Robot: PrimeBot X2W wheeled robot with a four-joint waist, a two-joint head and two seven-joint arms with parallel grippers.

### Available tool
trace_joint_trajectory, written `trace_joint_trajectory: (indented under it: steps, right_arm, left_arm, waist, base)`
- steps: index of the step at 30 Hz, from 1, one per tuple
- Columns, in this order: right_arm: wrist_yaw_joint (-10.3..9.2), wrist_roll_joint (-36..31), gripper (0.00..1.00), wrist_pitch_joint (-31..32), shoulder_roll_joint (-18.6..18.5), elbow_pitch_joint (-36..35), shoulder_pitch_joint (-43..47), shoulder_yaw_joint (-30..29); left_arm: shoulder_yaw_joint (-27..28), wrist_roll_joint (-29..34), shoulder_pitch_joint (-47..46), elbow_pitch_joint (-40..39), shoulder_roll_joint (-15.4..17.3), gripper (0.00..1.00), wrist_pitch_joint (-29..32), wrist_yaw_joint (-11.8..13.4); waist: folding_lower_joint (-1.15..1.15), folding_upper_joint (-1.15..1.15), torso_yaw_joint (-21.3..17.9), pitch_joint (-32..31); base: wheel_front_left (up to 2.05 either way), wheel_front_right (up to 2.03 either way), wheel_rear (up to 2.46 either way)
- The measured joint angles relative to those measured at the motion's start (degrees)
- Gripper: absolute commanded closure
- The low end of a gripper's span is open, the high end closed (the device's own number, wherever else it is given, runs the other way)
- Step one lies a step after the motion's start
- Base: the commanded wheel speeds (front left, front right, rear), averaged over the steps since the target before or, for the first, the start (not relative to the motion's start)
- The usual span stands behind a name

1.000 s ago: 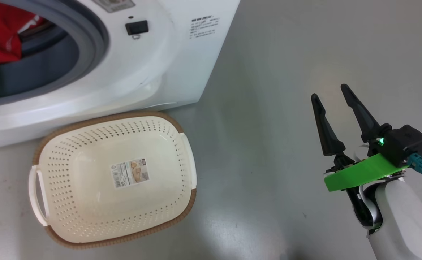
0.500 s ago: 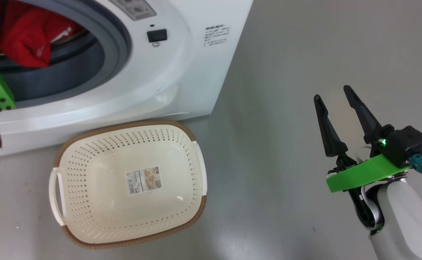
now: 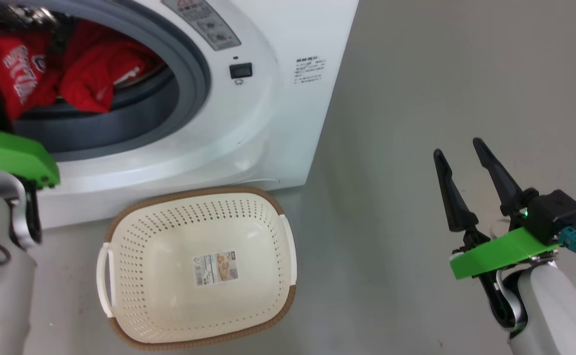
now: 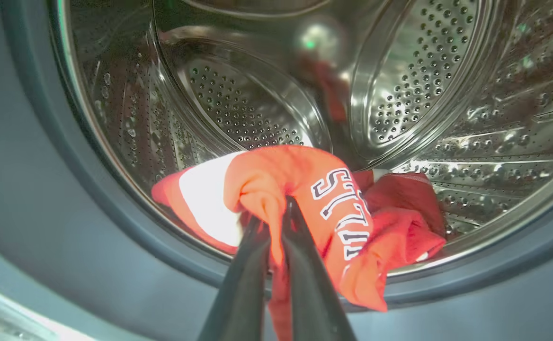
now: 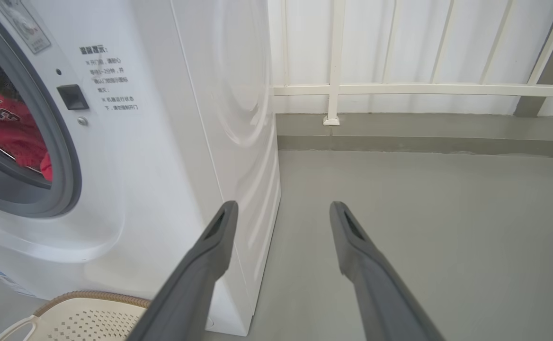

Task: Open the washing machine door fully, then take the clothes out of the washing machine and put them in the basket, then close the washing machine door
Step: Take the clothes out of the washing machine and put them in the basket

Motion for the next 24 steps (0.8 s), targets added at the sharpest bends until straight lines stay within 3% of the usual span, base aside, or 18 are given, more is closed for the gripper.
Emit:
trace_joint_trajectory:
  steps: [8, 19, 24]
  right_arm:
    - [0.00, -0.3, 0.00, 0.0, 0.1, 0.6, 2.7, -0.7]
    - [0.00, -0.3, 0.00, 0.0, 0.4, 1.9, 6.9, -1.3]
    - [0.00, -0.3, 0.00, 0.0, 0.7, 2.1, 8.5, -1.9]
  left_arm:
    - [1.3, -0.6, 11.2, -13.3, -0.9, 1.00, 0.0, -0.5]
    - [1.3, -0.9, 25.8, -31.2, -1.0, 1.00, 1.3, 2.5]
    - [1.2, -2.3, 31.2, -40.5, -1.2, 1.00, 3.2, 2.5]
  waist:
    - [0.00, 0.00, 1.2, -4.6]
    - [0.00, 0.00, 1.9, -11.4]
    - [0.00, 0.00, 2.2, -14.3]
  base:
    - [0.00, 0.00, 0.00]
    - [0.00, 0.00, 0.00]
    - [0.00, 0.00, 0.00]
